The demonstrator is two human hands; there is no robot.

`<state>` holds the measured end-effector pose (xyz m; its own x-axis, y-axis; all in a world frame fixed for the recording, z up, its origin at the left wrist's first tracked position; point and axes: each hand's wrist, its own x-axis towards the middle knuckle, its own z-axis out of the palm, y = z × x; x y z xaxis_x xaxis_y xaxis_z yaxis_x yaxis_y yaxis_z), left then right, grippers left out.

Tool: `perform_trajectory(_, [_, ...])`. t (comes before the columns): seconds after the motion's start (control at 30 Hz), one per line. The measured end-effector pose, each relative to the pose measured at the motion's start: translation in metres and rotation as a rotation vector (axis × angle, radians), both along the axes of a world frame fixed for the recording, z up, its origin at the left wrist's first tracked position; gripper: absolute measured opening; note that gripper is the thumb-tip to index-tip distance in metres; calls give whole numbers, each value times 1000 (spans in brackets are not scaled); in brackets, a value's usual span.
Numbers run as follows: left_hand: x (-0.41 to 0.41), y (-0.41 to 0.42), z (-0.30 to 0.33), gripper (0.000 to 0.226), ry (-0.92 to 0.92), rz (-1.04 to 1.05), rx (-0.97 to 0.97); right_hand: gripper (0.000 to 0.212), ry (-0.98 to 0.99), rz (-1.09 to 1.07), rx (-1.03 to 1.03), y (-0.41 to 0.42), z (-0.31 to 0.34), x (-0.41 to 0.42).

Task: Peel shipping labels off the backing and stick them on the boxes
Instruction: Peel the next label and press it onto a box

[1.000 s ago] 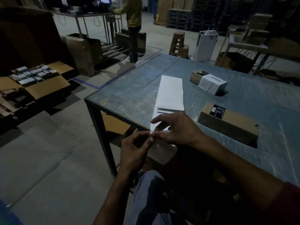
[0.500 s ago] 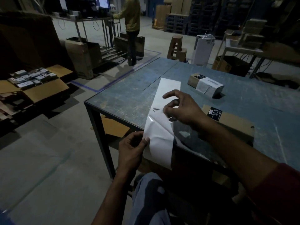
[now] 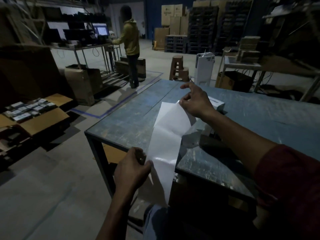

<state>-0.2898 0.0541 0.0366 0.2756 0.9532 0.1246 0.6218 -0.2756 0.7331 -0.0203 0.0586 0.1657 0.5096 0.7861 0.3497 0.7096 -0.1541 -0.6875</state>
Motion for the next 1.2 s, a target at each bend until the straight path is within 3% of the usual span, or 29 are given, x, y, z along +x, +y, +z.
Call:
perform_trajectory(0.07, [6, 12, 13, 62, 14, 36, 119, 53, -5, 58, 8, 2, 2, -1])
perform_trajectory(0.13, [20, 27, 35, 68, -104, 16, 212, 57, -16, 130, 15, 2, 0, -5])
perform_trajectory(0.23, [49, 53, 65, 75, -270, -172, 188, 63, -73, 216, 7, 1, -7, -10])
perform_trajectory(0.47, [64, 105, 35, 129, 110, -583, -77, 74, -108, 313, -98, -6, -11, -13])
perform_trajectory(0.53, [62, 108, 23, 127, 206, -642, 42, 73, -108, 312, -108, -4, -14, -11])
perform_trajectory(0.6, [63, 105, 18, 112, 278, -656, 156, 75, -105, 304, -115, -1, -13, -10])
perform_trajectory(0.77, [67, 103, 18, 101, 416, -663, 174, 84, -89, 308, -119, 5, 13, -5])
perform_trajectory(0.87, [70, 102, 22, 107, 382, -673, 184, 87, -101, 324, -102, 2, 28, -3])
perform_trajectory(0.97, [72, 104, 18, 149, 339, -615, 112, 84, -134, 287, -65, -2, 41, -2])
perform_trajectory(1.03, [72, 105, 17, 162, 334, -601, 55, 82, -122, 253, -9, -6, 51, 2])
perform_trajectory(1.2, [72, 103, 20, 140, 425, -618, 78, 83, -205, 188, 112, -21, 76, 6])
